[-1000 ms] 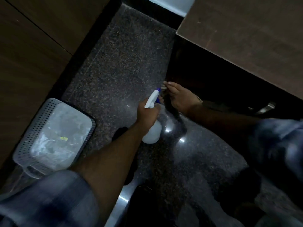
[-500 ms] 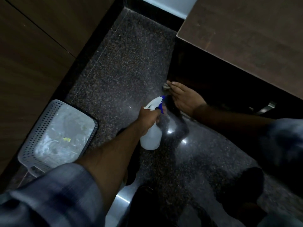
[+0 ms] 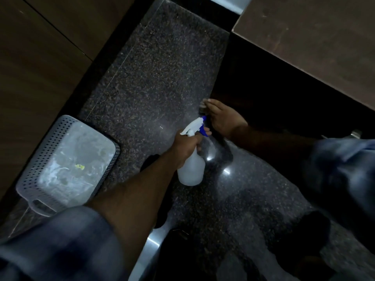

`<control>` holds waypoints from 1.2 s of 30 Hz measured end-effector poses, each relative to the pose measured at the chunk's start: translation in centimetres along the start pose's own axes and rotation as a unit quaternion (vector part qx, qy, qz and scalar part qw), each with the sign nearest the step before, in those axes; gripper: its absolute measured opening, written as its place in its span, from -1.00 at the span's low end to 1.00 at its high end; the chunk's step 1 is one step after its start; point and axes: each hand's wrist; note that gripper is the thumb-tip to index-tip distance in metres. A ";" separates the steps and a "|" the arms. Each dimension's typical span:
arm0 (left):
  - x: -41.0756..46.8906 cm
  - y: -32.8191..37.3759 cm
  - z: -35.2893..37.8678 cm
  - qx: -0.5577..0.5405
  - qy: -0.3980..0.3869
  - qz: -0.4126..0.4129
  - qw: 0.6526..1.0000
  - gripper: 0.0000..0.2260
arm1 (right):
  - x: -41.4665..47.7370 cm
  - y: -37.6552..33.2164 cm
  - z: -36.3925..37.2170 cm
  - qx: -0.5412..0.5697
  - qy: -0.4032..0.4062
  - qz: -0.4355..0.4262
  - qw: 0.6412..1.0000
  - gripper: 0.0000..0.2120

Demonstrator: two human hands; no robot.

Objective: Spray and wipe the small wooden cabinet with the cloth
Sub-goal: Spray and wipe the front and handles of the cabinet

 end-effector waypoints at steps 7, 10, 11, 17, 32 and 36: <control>-0.2 0.6 1.4 0.017 -0.015 -0.003 1.000 -0.62 | -8.4 1.3 3.1 -0.085 -0.042 -0.025 0.995 -0.50; -0.3 0.9 2.0 0.004 0.015 -0.016 1.000 -0.66 | -5.6 1.4 0.6 -0.061 0.021 0.006 0.998 -0.45; -0.4 1.1 2.2 -0.001 0.019 -0.013 1.000 -0.68 | -3.9 1.2 0.0 -0.033 0.027 0.004 0.999 -0.47; 0.8 0.7 1.0 -0.008 0.025 -0.045 0.999 -0.74 | -0.6 -0.2 2.4 0.017 -0.061 -0.021 0.998 -0.52; 1.3 2.2 0.9 0.015 0.040 -0.048 0.998 -0.85 | -5.3 0.3 3.8 0.012 -0.049 -0.017 0.999 -0.53; 1.4 2.2 1.1 0.022 0.031 -0.046 0.998 -0.84 | -10.3 1.4 4.7 -0.015 -0.007 0.022 1.000 -0.54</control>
Point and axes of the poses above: each hand's wrist, its own x-axis towards the middle knuckle, its own z-axis out of the palm, y = z × x, and after that the axes turned 15 degrees about x, right-handed
